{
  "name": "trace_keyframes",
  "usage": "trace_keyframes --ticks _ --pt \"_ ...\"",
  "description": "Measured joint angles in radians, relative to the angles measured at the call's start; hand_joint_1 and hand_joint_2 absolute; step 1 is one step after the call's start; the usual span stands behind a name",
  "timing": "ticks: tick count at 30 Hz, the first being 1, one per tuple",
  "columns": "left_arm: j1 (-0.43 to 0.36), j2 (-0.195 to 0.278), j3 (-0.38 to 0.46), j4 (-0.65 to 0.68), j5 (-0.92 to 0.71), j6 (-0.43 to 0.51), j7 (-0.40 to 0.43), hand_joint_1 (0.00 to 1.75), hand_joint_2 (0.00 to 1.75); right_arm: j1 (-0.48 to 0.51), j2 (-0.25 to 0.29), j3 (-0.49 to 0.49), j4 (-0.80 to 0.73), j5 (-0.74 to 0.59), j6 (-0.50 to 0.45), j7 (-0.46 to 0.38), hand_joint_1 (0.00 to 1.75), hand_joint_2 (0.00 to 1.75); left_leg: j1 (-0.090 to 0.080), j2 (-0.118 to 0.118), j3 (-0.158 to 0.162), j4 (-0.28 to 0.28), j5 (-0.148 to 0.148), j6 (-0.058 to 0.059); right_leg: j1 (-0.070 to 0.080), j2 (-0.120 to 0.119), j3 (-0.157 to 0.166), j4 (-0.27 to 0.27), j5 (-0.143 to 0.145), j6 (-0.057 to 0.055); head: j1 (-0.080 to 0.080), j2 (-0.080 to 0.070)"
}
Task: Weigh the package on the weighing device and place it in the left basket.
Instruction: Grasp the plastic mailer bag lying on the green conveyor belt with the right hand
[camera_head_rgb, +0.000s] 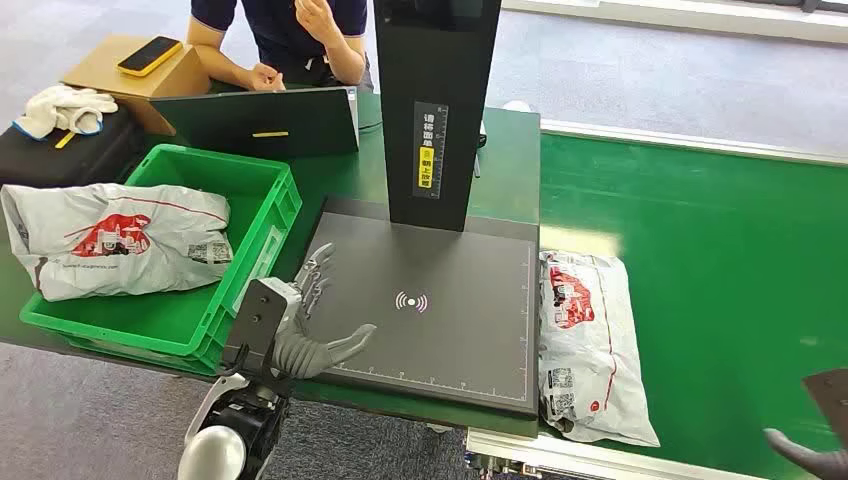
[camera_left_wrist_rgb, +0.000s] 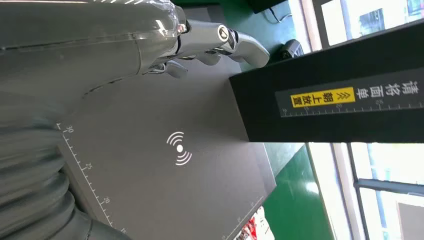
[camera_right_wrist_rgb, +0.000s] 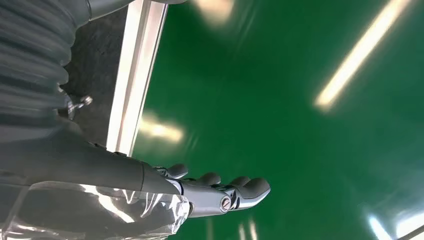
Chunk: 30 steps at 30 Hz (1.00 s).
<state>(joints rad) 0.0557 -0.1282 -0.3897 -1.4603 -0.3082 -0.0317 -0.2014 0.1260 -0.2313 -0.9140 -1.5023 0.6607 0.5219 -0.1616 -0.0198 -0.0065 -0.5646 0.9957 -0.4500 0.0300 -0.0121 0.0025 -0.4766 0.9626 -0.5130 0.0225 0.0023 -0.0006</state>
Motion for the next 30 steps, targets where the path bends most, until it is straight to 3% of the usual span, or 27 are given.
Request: trace_keyframes --ticks 7,12,19,30 --pt "-0.011 0.0 0.002 0.008 0.013 0.003 -0.008 0.0 1.75 -0.044 -0.098 -0.079 0.153 0.064 -0.054 0.001 0.0 1.75 0.0 0.0 0.0 0.0 0.0 0.0 0.0 0.0 0.0 0.0 0.0 0.0 0.0 0.0" --pt "-0.042 0.0 0.001 0.037 0.033 0.009 -0.026 0.0 1.75 -0.089 -0.118 -0.08 0.317 0.12 -0.104 -0.059 0.0 1.75 0.0 0.001 0.001 0.0 0.0 0.0 0.001 0.001 0.0 0.001 0.0 0.0 0.0 0.0" --pt "-0.089 0.001 -0.019 0.073 0.049 0.005 -0.032 0.0 1.75 -0.139 -0.099 0.053 0.488 0.103 -0.166 -0.111 0.0 1.75 0.001 0.001 0.001 0.0 0.0 0.0 0.001 0.001 0.0 0.001 0.0 0.0 0.0 0.0" --pt "-0.133 0.001 -0.038 0.118 0.055 0.001 -0.044 0.0 1.75 -0.162 -0.086 0.282 0.55 0.01 -0.181 -0.139 0.0 1.75 0.0 0.0 0.0 0.0 0.0 0.0 0.001 0.001 0.0 0.001 0.0 0.0 0.0 0.0"
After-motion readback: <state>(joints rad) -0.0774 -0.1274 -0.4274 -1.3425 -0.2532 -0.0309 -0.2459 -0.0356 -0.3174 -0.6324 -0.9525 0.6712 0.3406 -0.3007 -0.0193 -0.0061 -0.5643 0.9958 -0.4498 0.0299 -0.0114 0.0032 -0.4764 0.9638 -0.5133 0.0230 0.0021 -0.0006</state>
